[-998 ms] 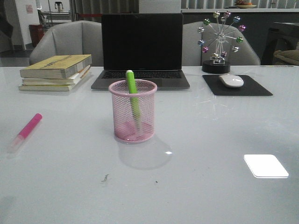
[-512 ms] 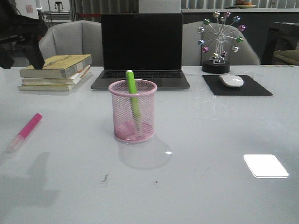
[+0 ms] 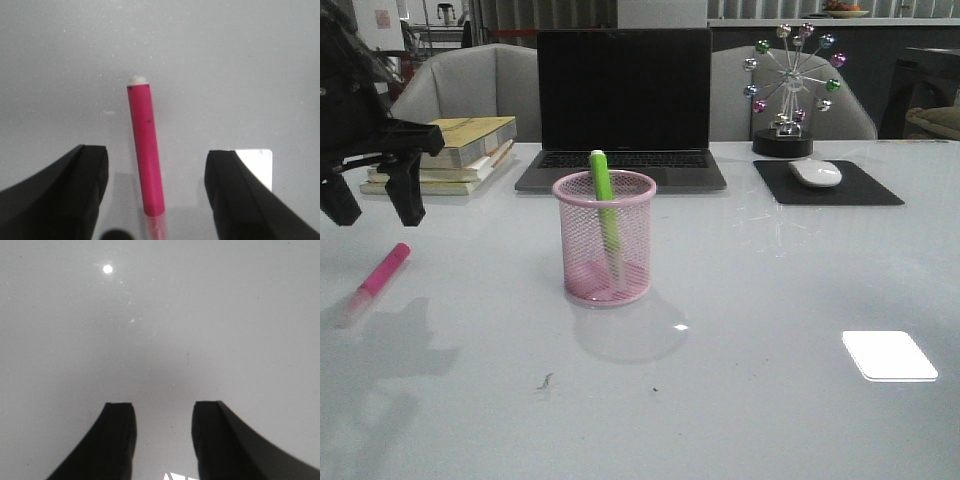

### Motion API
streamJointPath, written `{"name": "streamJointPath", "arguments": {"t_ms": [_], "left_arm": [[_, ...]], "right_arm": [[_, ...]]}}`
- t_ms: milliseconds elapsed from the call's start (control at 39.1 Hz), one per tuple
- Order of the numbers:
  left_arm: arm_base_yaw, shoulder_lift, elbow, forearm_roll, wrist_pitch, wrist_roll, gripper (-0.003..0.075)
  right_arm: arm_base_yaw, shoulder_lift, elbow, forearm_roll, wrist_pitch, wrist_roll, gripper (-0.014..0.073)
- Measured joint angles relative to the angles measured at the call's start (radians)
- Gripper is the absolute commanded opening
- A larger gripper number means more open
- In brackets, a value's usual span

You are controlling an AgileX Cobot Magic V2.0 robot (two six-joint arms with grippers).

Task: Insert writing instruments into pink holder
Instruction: 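Lower the left gripper over the pink marker and grasp it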

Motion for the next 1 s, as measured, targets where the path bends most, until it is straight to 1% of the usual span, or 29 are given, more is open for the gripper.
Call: {"name": "streamJointPath", "arguments": {"t_ms": [589,819,998], "left_arm": [[0.002,0.082,-0.002,0.021,-0.008,-0.002,0.048],[0.002,0.087,-0.002,0.021,-0.067,-0.002,0.048],[0.002,0.087,-0.002,0.021,-0.082,-0.002,0.048]], "right_arm": [[0.0,0.0,0.0,0.0,0.001,0.0,0.0394],[0.0,0.0,0.0,0.0,0.001,0.0,0.0394],[0.0,0.0,0.0,0.0,0.001,0.0,0.0394]]}}
